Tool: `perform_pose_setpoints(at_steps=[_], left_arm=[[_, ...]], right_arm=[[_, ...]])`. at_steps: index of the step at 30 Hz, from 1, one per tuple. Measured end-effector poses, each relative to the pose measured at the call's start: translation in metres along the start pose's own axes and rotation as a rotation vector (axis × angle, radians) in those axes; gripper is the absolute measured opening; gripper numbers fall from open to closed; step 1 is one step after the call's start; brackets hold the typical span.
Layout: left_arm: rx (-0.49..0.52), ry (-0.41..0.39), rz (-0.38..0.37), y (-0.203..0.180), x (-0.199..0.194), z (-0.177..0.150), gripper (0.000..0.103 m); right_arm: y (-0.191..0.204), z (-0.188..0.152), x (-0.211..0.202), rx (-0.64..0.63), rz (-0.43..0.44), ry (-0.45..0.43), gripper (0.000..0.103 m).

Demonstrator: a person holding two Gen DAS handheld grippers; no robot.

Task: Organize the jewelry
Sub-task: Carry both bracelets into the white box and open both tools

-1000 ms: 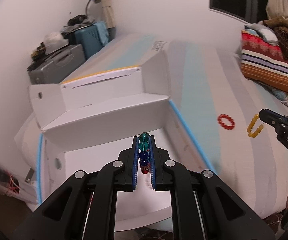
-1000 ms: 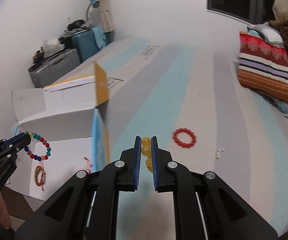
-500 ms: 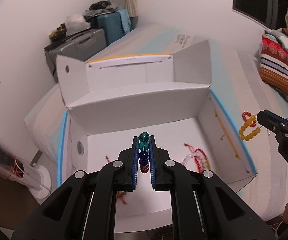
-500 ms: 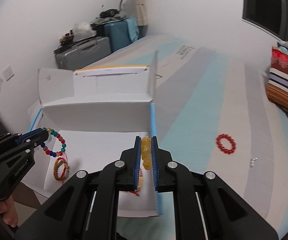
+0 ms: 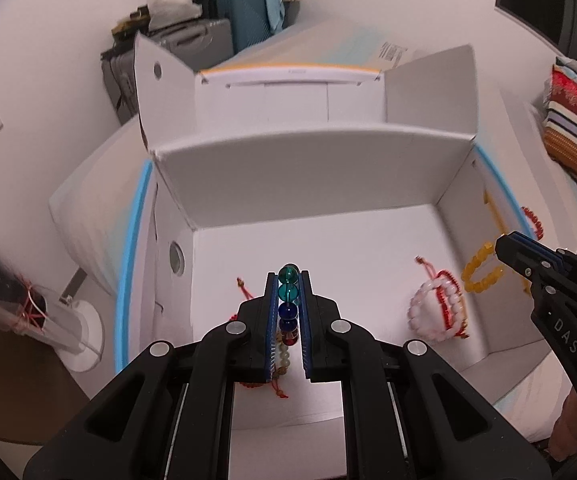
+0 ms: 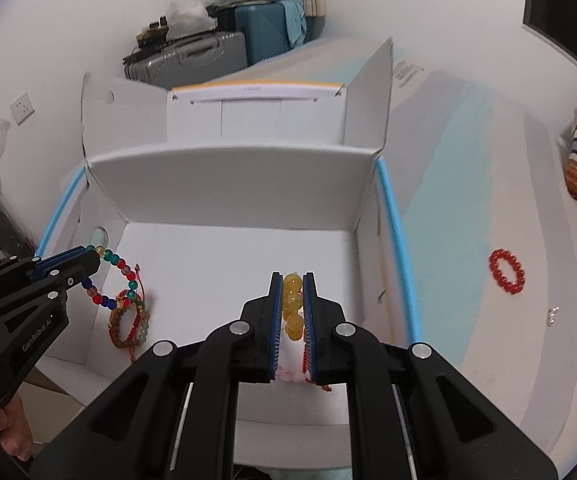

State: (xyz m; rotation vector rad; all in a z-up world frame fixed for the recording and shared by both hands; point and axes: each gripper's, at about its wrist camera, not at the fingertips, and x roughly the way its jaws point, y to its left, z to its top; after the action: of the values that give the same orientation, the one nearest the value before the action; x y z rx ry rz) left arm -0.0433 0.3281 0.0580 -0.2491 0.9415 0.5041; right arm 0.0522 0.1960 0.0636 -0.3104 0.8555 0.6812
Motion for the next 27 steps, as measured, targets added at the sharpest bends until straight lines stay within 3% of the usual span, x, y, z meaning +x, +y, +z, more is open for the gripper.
perform_pose_setpoints(at_steps=[11,24,25,26,27], left_arm=[[0.0,0.071,0.018,0.008,0.032,-0.01,0.009],[0.012,0.061,0.052,0.008,0.028,-0.009,0.012],[0.011,0.058,0.052,0.007,0.026,-0.009,0.013],[0.007,0.051,0.05,0.007,0.022,-0.007,0.021],[0.005,0.043,0.053,0.007,0.019,-0.006,0.029]], right_arm=[[0.004,-0.012,0.038,0.0,-0.005,0.088,0.009],[0.009,-0.014,0.043,-0.006,-0.005,0.105,0.011],[0.01,-0.014,0.04,-0.008,-0.002,0.102,0.011],[0.01,-0.013,0.037,-0.011,-0.001,0.096,0.013],[0.011,-0.012,0.034,-0.013,-0.003,0.089,0.022]])
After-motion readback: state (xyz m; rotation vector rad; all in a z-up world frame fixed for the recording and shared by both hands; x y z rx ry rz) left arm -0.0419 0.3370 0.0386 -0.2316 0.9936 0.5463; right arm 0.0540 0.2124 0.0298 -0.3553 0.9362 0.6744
